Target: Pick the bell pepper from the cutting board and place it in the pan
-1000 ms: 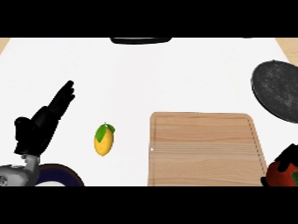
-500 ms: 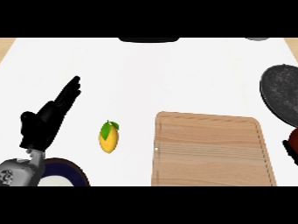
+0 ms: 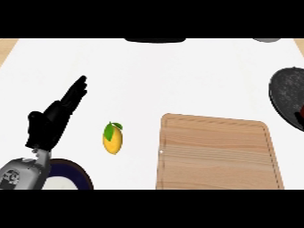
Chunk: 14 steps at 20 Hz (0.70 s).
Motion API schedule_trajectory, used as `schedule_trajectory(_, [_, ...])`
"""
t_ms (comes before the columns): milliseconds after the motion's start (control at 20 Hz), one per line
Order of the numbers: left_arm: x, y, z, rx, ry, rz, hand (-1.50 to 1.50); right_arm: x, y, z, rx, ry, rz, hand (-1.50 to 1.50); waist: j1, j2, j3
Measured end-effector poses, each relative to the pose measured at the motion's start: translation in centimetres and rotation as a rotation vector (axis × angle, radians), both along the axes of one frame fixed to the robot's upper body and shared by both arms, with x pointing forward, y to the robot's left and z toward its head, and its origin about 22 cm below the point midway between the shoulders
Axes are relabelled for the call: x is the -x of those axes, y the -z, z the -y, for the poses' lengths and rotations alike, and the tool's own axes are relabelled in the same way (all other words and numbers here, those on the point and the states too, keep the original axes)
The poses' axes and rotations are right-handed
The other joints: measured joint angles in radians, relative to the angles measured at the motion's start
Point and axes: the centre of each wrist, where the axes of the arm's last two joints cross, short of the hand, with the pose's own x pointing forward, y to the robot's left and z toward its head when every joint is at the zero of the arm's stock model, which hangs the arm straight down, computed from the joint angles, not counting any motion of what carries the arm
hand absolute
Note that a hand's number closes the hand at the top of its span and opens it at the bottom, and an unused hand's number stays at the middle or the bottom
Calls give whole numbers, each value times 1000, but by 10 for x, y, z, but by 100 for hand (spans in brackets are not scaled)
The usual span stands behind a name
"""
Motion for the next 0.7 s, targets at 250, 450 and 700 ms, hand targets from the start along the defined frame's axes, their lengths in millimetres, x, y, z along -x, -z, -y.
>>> schedule_trajectory(250, [5,-1,-3,-1,3,0,0,-25,11,18,2,2,5,150,3,0,0])
schedule_trajectory(450, [-2,-1,-5,-4,5,-4,0,-40,10,28,0,13,10,150,6,3,0])
schedule_trajectory(700, [-1,1,4,-4,19,12,0,-40,15,40,0,95,-90,-150,21,11,0])
